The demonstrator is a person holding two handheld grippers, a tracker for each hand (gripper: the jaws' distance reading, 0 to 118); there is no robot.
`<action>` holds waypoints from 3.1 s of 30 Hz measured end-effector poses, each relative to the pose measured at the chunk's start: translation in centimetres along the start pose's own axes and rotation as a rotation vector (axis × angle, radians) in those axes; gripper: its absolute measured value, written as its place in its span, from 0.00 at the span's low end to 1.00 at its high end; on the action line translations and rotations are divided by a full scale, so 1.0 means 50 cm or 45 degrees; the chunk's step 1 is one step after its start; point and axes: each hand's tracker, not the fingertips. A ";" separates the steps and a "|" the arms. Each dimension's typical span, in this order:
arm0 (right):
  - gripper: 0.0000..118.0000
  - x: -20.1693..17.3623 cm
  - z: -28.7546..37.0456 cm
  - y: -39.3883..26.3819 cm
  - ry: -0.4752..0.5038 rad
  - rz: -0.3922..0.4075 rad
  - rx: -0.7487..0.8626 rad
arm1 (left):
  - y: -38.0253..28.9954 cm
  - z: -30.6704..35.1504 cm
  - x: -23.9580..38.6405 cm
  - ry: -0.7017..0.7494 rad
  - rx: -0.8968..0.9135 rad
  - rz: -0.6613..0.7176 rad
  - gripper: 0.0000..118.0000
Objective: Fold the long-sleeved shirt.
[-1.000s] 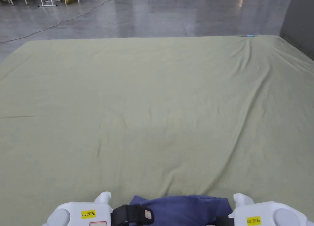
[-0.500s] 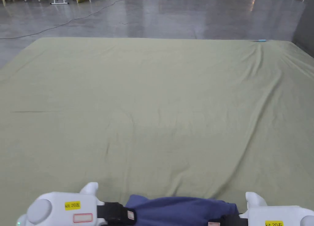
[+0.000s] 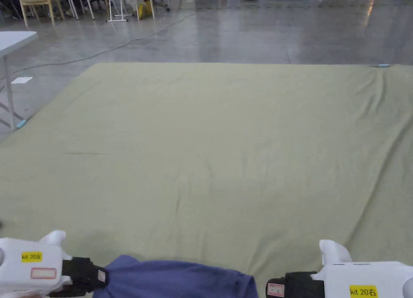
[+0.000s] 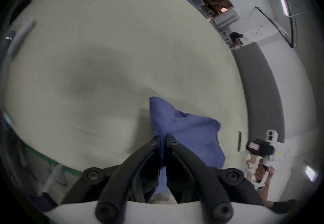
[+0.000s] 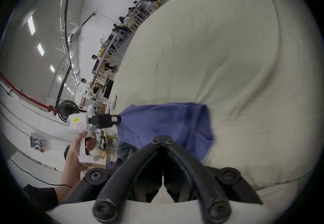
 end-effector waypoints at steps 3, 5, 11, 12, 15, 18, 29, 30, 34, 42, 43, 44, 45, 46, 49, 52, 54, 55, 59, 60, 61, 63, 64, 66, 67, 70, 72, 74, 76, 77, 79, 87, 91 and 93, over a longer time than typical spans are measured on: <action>0.00 -0.015 -0.010 -0.004 -0.025 0.042 -0.006 | 0.049 0.041 -0.058 0.155 0.066 0.021 0.00; 0.00 -0.019 -0.017 -0.007 -0.019 0.043 -0.012 | 0.070 0.057 -0.080 0.273 0.087 -0.004 0.00; 0.00 -0.039 -0.037 -0.016 -0.022 0.067 -0.040 | 0.059 0.027 -0.124 0.527 0.017 -0.069 0.00; 0.00 -0.042 -0.039 -0.016 -0.026 0.075 -0.043 | 0.041 0.026 -0.113 0.512 0.011 -0.047 0.00; 0.00 -0.052 -0.040 -0.013 -0.056 0.112 -0.044 | 0.011 0.025 -0.091 0.530 0.011 -0.063 0.31; 0.00 -0.068 -0.038 -0.008 -0.080 0.157 -0.037 | -0.004 0.057 -0.051 0.561 0.089 -0.110 0.94; 0.00 -0.140 0.082 0.030 -0.145 0.309 0.228 | 0.037 0.194 0.211 0.226 0.369 -0.443 0.00; 0.00 -0.151 0.110 0.042 -0.176 0.341 0.292 | 0.033 0.203 0.261 0.240 0.425 -0.550 0.00; 0.00 -0.205 0.252 0.097 -0.354 0.462 0.642 | -0.040 0.300 0.538 0.172 0.786 -0.792 0.00; 0.00 -0.319 0.488 0.149 -0.633 0.622 1.267 | -0.084 0.373 0.753 0.115 1.369 -0.775 0.00; 0.00 -0.329 0.504 0.148 -0.667 0.638 1.311 | -0.092 0.374 0.766 0.096 1.400 -0.760 0.00; 0.00 -0.338 0.518 0.144 -0.715 0.651 1.356 | -0.104 0.364 0.776 0.087 1.426 -0.748 0.00; 0.00 -0.342 0.527 0.138 -0.750 0.664 1.389 | -0.111 0.360 0.784 0.085 1.439 -0.741 0.00; 0.00 -0.345 0.537 0.131 -0.766 0.673 1.415 | -0.118 0.357 0.793 0.085 1.433 -0.748 0.00; 0.00 -0.334 0.547 0.101 -0.748 0.662 1.443 | -0.144 0.343 0.820 0.092 1.408 -0.773 0.00; 0.00 -0.316 0.545 0.077 -0.748 0.673 1.443 | -0.166 0.342 0.830 0.062 1.372 -0.753 0.00; 0.00 -0.316 0.548 0.073 -0.737 0.686 1.422 | -0.176 0.345 0.833 0.039 1.373 -0.756 0.00; 0.05 -0.316 0.550 0.074 -0.739 0.693 1.417 | -0.179 0.346 0.835 0.037 1.376 -0.761 0.17; 1.00 -0.324 0.573 0.080 -0.705 0.692 1.398 | -0.198 0.355 0.847 0.037 1.422 -0.831 0.99; 1.00 -0.327 0.572 0.085 -0.700 0.675 1.385 | -0.203 0.354 0.854 0.048 1.408 -0.833 1.00; 1.00 -0.329 0.571 0.090 -0.748 0.634 1.365 | -0.221 0.363 0.854 -0.091 1.584 -0.874 1.00; 1.00 -0.334 0.580 0.084 -0.732 0.645 1.387 | -0.230 0.357 0.837 0.027 1.473 -0.829 1.00; 1.00 -0.334 0.585 0.083 -0.708 0.634 1.386 | -0.231 0.368 0.851 0.031 1.484 -0.828 1.00; 1.00 -0.337 0.591 0.081 -0.661 0.619 1.365 | -0.234 0.373 0.852 0.034 1.483 -0.817 1.00; 1.00 -0.338 0.585 0.081 -0.667 0.606 1.365 | -0.233 0.374 0.851 0.032 1.476 -0.816 1.00; 1.00 -0.340 0.575 0.077 -0.703 0.585 1.378 | -0.224 0.378 0.841 0.030 1.456 -0.812 1.00; 1.00 -0.339 0.572 0.077 -0.670 0.601 1.334 | -0.229 0.380 0.841 0.031 1.451 -0.810 1.00; 1.00 -0.340 0.571 0.076 -0.631 0.581 1.316 | -0.234 0.383 0.841 0.031 1.453 -0.813 1.00; 1.00 -0.342 0.572 0.075 -0.643 0.568 1.316 | -0.238 0.385 0.843 0.031 1.454 -0.821 1.00; 1.00 -0.345 0.570 0.073 -0.663 0.573 1.320 | -0.240 0.386 0.844 0.031 1.455 -0.824 1.00; 1.00 -0.351 0.566 0.068 -0.713 0.612 1.339 | -0.242 0.388 0.844 0.026 1.461 -0.826 1.00; 1.00 -0.369 0.553 0.063 -0.699 0.641 1.302 | -0.247 0.405 0.837 -0.002 1.490 -0.788 1.00; 1.00 -0.375 0.545 0.061 -0.708 0.659 1.305 | -0.243 0.402 0.836 0.012 1.478 -0.806 1.00; 1.00 -0.376 0.545 0.062 -0.705 0.659 1.307 | -0.243 0.400 0.835 0.008 1.470 -0.799 1.00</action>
